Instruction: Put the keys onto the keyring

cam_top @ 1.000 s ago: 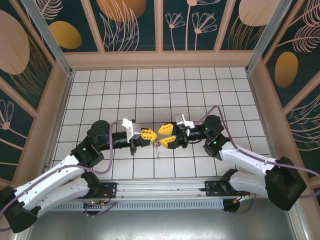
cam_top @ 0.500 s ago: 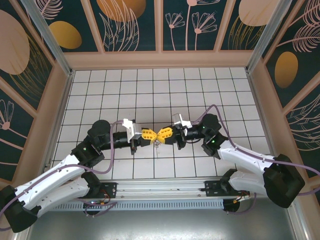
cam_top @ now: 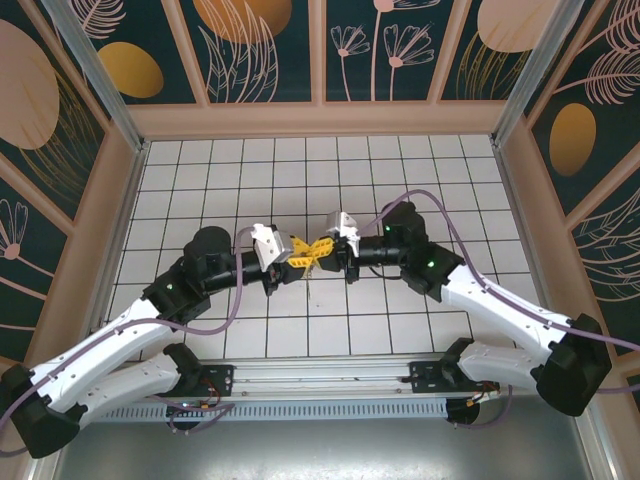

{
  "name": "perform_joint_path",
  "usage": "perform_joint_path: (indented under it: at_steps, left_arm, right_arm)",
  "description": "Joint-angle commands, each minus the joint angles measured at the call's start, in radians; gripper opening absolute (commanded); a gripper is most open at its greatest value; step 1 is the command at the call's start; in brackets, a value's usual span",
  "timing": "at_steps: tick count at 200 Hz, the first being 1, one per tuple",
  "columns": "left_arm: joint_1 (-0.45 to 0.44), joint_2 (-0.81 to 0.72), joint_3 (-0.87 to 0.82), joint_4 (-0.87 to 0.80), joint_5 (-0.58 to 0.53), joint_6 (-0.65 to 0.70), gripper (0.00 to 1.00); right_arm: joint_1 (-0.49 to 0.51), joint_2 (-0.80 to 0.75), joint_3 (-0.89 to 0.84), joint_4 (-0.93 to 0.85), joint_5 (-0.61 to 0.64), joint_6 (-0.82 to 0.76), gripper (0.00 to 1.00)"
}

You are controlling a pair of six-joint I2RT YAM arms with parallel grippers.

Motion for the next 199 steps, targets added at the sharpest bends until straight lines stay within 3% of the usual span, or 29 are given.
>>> perform_joint_path:
  at_steps: [1,22,199]
  left_arm:
    - [-0.023,0.039,0.026,-0.114,-0.017,0.050,0.28]
    - [-0.043,0.070,0.052,-0.161,-0.046,0.072,0.28]
    - [-0.063,-0.039,0.030,-0.220,-0.136,0.062,0.30]
  right_arm:
    - [0.052,0.055,0.124,-0.282,0.195,-0.130,0.00]
    - [0.080,0.091,0.181,-0.371,0.256,-0.145,0.00]
    - [0.103,0.025,0.175,-0.390,0.235,-0.226,0.00]
